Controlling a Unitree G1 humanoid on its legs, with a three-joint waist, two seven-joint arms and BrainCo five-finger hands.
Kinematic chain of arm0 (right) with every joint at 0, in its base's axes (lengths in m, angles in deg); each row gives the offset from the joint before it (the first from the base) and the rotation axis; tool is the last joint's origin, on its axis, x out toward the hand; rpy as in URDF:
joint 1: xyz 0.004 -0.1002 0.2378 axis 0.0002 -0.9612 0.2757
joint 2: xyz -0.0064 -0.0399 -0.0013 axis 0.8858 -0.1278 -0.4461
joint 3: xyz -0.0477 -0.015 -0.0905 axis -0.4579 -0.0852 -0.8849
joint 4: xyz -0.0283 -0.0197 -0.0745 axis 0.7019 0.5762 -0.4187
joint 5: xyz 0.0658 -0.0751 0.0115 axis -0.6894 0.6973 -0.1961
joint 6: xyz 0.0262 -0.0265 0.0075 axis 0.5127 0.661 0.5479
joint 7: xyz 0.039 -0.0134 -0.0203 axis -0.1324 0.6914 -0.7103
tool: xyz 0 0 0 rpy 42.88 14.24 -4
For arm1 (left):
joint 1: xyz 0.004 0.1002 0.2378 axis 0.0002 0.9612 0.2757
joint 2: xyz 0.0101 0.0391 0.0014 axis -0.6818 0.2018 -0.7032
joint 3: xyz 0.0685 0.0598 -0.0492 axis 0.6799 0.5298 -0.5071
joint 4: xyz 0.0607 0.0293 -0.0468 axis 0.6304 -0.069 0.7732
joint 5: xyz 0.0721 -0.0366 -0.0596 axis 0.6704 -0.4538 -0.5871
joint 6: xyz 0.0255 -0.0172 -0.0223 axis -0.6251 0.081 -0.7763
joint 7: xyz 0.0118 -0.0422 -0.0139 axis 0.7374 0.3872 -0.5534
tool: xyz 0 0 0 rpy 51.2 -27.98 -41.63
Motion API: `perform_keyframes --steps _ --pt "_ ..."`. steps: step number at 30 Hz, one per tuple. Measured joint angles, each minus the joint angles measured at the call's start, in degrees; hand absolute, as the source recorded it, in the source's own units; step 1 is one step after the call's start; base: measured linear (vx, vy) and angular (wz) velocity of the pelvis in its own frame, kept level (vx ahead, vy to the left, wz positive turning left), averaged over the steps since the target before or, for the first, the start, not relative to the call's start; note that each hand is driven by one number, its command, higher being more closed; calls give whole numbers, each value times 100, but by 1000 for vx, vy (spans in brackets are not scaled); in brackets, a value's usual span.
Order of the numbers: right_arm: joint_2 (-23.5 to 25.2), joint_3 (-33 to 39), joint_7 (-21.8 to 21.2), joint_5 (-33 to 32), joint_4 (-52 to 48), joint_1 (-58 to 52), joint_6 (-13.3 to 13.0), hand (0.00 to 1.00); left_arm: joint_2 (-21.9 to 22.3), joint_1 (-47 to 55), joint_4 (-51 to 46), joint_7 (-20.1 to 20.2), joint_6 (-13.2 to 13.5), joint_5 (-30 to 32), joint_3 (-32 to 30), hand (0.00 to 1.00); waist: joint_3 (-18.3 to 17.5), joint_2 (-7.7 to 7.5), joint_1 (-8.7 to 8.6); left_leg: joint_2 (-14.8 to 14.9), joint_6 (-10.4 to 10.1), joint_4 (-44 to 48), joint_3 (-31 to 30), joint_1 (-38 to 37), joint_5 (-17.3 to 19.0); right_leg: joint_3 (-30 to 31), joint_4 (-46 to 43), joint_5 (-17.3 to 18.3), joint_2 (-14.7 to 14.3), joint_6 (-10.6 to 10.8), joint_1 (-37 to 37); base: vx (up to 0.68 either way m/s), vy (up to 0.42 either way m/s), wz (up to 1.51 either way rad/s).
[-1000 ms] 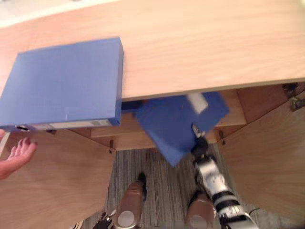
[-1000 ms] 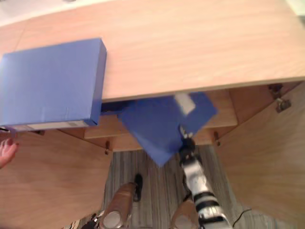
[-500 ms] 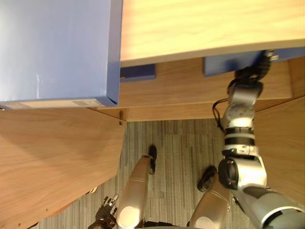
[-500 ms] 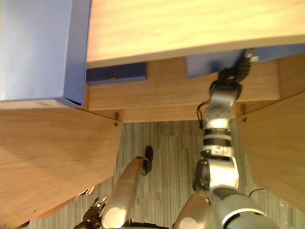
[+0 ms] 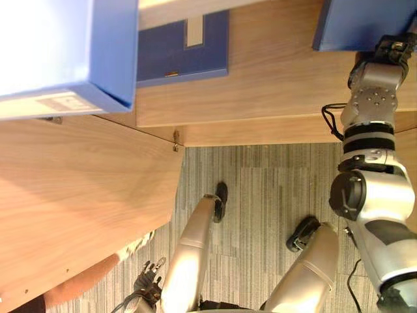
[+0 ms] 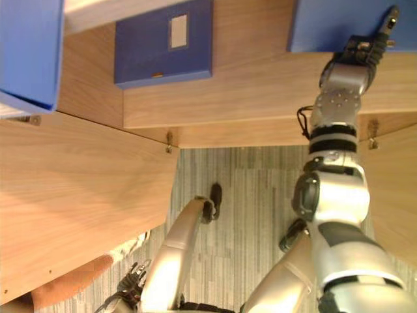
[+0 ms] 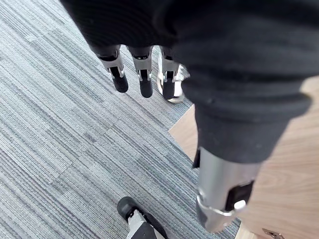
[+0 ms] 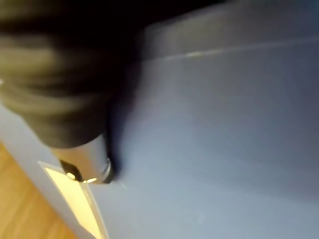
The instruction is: Walk over to the cabinet, pick up the folder, carry it to the office cabinet, place the folder inside the office cabinet, then close the office cabinet door
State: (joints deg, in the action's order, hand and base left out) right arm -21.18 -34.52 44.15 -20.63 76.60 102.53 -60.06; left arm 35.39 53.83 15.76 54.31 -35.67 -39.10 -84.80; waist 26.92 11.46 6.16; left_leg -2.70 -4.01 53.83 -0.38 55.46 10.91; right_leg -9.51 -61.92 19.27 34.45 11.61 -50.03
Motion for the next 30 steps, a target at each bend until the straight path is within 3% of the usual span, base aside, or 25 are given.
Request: perform_keyframes --steps 4,12,13,19,23,24,27,29,30 --pt "-150 -411 97 0 147 31 139 100 -26 -9 -29 -111 7 -48 71 0 5 12 -9 -6 -9 49 4 112 -5 47 -107 39 16 -15 -147 60 -7 2" --pt "-406 -606 227 -182 211 151 71 100 -31 -7 -185 -257 0 -129 181 0 39 69 -10 -39 -10 32 5 240 -53 81 -152 39 44 -17 -302 81 -6 3" --pt "-418 -583 262 -242 211 169 19 0 -30 -6 -218 -287 -4 -185 195 0 39 69 -9 -41 -10 26 6 240 -53 81 -147 39 44 -17 -302 80 -4 1" --pt "-429 -497 326 -251 -92 179 -297 0 -37 -6 -233 -349 -9 -267 230 0 39 69 -21 -36 -11 0 4 239 -54 65 -115 39 33 -17 -294 97 -3 0" --pt "-535 -523 239 -218 -264 213 -286 0 -45 -6 -238 -344 -14 -276 243 0 39 69 -29 -15 -11 -7 -7 234 -54 43 -82 37 4 -18 -268 98 0 -1" --pt "-602 -593 170 -168 -265 214 -225 0 -45 -6 -240 -337 -15 -283 244 0 40 69 -27 -4 -11 -15 -12 233 -54 33 -67 36 -9 -19 -259 111 1 -3" --pt "-863 -1109 41 494 -129 216 277 0 -61 -5 -237 -317 -42 -294 251 0 41 66 -32 26 -11 -24 -12 222 -54 26 -44 30 -39 -26 -249 86 -1 -5" --pt "-1026 -1794 -156 1204 153 397 831 0 -75 79 -348 -275 -57 -294 253 0 44 64 -33 154 -10 -91 0 167 -54 -25 117 -50 -190 -125 -172 101 3 -23" --pt "-1062 -1988 -206 1380 245 446 931 0 -80 96 -391 -268 -63 -294 254 0 45 65 -36 181 -10 -129 1 125 -55 -41 171 -69 -224 -136 -128 111 2 -27"
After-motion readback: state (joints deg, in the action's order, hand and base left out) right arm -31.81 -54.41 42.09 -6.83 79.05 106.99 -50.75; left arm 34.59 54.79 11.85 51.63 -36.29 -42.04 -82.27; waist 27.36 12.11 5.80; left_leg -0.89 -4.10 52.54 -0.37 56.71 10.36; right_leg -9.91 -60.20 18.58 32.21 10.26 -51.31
